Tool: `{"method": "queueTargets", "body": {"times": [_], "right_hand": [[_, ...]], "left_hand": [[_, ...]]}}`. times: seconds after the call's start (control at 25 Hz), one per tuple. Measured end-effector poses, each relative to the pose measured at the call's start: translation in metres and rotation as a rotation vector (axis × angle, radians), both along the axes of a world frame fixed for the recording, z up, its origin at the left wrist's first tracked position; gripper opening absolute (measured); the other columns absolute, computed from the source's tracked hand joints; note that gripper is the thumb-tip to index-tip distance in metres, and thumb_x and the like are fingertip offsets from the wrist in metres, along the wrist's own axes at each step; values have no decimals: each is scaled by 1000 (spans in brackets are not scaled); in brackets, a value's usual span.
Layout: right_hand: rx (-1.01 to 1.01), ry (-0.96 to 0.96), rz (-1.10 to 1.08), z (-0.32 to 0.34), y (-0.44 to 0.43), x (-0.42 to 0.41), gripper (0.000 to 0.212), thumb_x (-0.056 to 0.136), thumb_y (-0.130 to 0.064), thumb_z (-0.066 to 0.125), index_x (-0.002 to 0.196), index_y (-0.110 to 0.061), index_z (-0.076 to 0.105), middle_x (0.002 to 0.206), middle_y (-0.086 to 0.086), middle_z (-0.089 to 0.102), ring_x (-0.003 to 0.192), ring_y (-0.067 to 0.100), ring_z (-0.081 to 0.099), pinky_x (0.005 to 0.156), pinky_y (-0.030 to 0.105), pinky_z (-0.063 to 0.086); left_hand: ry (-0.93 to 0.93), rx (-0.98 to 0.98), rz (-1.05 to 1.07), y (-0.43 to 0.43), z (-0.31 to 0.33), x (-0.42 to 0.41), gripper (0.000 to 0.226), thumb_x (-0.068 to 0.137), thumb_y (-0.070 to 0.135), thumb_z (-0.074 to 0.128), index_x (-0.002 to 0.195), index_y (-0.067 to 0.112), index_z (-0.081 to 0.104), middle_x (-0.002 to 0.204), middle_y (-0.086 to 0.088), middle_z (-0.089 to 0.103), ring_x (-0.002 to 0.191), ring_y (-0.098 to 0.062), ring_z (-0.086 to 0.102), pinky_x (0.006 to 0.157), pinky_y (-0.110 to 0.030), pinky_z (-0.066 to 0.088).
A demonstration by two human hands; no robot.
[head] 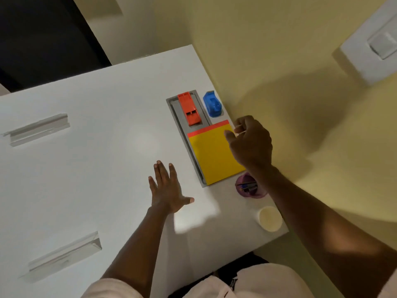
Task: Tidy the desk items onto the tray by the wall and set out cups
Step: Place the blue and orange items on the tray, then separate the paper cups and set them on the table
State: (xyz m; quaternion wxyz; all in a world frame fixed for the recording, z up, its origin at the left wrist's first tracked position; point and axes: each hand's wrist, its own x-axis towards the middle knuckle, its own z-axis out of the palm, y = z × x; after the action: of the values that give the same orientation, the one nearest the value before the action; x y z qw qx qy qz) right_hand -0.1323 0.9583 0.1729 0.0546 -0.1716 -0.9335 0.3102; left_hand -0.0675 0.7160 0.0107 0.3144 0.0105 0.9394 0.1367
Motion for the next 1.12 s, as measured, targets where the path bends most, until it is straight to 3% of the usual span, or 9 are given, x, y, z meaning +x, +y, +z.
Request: {"method": "queueTargets", "body": {"times": [0.04, 0.12, 0.2, 0.32, 0.44, 0.52, 0.76, 0.92, 1.12], "right_hand": [[-55, 14, 0, 4, 8, 22, 33, 89, -39, 76, 116, -24, 65, 101, -8, 70, 85, 10, 67, 73, 29, 53], [-115, 58, 12, 7, 25, 69, 30, 88, -31, 80, 113, -23, 66, 98, -9, 70, 82, 10, 68, 74, 31, 59], [-107, 78, 8, 5, 41, 116, 28, 87, -26, 81, 111, -23, 66, 99, -8, 70, 83, 12, 69, 72, 30, 61], [-83, 50, -29, -10, 61, 176, 28, 86, -22, 79, 110, -22, 64, 99, -7, 68, 83, 15, 69, 69, 38, 62], [13, 3, -53, -27, 76, 235, 48, 82, -21, 82, 124, -24, 57, 109, -9, 64, 87, 12, 65, 63, 25, 56], [77, -67, -63, -44, 82, 261, 63, 79, -24, 86, 132, -24, 51, 117, -5, 61, 94, 12, 63, 64, 19, 48], [62, -344, -94, -88, 94, 283, 88, 78, -38, 88, 149, -19, 40, 143, 4, 51, 129, 27, 57, 93, 42, 56], [-39, -352, -55, -101, 102, 275, 92, 80, -33, 87, 155, -19, 36, 147, 5, 49, 130, 28, 57, 101, 43, 54], [-88, -267, 77, -102, 116, 258, 88, 77, -25, 91, 151, -11, 46, 144, 11, 57, 128, 33, 60, 102, 41, 54]], "left_hand": [[62, 27, 25, -2, 6, 1, 128, 85, 73, 72, 168, 4, 4, 175, -30, -15, 165, -46, -15, 131, -66, 13], [147, 81, 99, -3, 20, 9, 90, 93, 67, 67, 148, 0, 44, 162, -26, 37, 154, -46, 35, 115, -59, 43], [131, 79, 114, 6, 33, 27, 83, 95, 69, 63, 144, 2, 54, 148, -20, 55, 137, -40, 54, 106, -52, 51], [63, 201, 112, 28, 44, 67, 72, 95, 69, 64, 133, 7, 66, 135, -14, 67, 126, -35, 64, 99, -45, 56], [19, 330, 69, 61, 52, 103, 53, 96, 62, 69, 121, 16, 69, 120, -2, 73, 115, -26, 71, 89, -35, 56], [-37, 375, 25, 85, 54, 116, 50, 95, 59, 72, 125, 20, 67, 124, 3, 73, 115, -24, 72, 94, -39, 59], [-61, 373, -177, 148, 44, 123, 65, 97, 49, 73, 149, 17, 51, 146, -4, 64, 131, -31, 65, 103, -46, 57], [-40, 404, -224, 179, 37, 119, 83, 97, 35, 77, 164, 15, 32, 164, -5, 49, 148, -30, 51, 114, -50, 52], [22, 524, -188, 199, 35, 130, 88, 83, 4, 83, 159, 15, 41, 155, -8, 59, 141, -34, 58, 109, -52, 58]]}}
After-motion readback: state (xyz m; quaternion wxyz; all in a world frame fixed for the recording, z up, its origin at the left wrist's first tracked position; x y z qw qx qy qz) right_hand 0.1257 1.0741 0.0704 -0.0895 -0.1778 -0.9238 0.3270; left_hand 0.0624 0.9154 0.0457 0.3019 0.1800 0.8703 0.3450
